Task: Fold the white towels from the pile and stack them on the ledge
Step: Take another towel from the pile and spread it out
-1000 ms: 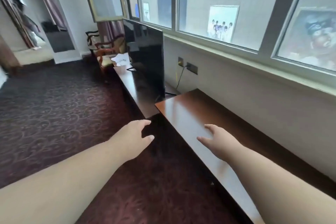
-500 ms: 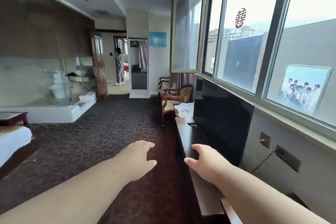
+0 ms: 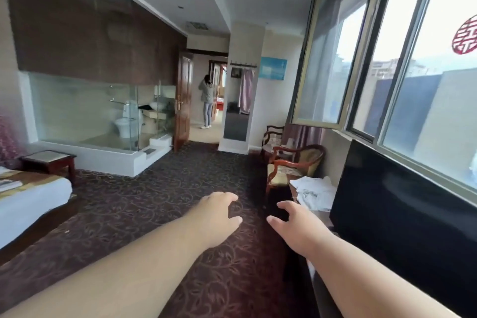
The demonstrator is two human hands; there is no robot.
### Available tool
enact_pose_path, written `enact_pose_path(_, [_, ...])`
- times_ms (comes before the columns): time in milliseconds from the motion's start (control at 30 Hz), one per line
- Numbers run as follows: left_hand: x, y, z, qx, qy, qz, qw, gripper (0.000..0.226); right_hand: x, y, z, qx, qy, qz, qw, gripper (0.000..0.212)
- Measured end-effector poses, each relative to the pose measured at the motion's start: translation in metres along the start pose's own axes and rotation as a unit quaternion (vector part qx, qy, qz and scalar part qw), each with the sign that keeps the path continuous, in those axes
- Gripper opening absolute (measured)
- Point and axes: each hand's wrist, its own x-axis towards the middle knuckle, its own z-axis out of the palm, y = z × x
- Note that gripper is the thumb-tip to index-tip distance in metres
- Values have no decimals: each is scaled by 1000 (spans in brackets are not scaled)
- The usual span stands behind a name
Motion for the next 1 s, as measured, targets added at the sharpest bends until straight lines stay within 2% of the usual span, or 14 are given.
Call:
enact_pose_path(100, [91, -28, 17, 13, -26, 13, 1000, 58, 76, 12, 25, 14, 18, 36, 999, 58])
enact_pose_path(267, [244, -46, 42, 36, -79, 48, 995, 60, 202, 48, 27, 49, 60, 122, 989, 59])
enact_pose_path(500, [445, -37, 123, 38, -114, 103, 987, 59, 373, 149, 51, 35, 77, 200, 976, 61])
enact_pose_path(700, [614, -36, 195, 42, -141, 120, 982, 59, 552, 235, 74, 33, 52, 252, 966, 61])
enact_pose_path(867, [740, -47, 232, 34, -155, 136, 978, 58, 684, 263, 98, 52, 32, 288, 956, 57])
enact_pose_path(1000, [842, -67, 276, 29, -169, 164, 972, 58, 781, 285, 129, 6, -14, 280, 960, 60])
